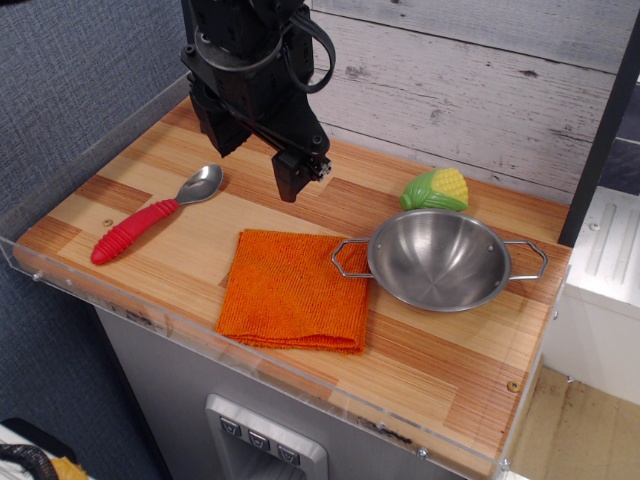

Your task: Move the bowl to between the spoon and green and yellow object

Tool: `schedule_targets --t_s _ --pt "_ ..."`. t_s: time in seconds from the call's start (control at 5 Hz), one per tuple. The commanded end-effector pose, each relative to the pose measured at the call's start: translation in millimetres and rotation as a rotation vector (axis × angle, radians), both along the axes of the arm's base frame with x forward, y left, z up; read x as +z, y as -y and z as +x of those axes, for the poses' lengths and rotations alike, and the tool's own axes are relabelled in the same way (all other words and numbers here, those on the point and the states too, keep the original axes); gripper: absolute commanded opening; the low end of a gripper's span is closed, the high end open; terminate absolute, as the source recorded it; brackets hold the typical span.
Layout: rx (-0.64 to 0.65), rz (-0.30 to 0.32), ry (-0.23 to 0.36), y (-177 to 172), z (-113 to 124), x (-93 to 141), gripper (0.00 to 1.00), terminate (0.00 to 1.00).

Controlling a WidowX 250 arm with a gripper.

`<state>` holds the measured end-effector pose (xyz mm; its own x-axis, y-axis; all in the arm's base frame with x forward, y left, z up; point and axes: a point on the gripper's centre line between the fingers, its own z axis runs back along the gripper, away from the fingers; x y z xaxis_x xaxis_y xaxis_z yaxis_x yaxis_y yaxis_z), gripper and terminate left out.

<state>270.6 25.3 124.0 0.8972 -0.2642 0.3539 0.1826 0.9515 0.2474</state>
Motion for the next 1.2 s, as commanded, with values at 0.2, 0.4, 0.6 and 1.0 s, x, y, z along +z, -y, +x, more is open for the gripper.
schedule_targets --t_s 0.2,0.4,0.6,1.0 --pt "-0.249 0.032 0.037 6 24 0 1.00 0.00" --pt "-0.487 0.065 0.044 29 39 11 1.00 0.00" --pt "-0.692 0.076 0.086 68 58 14 1.00 0.00" --pt "-1.193 0.104 0.097 123 64 5 1.00 0.00"
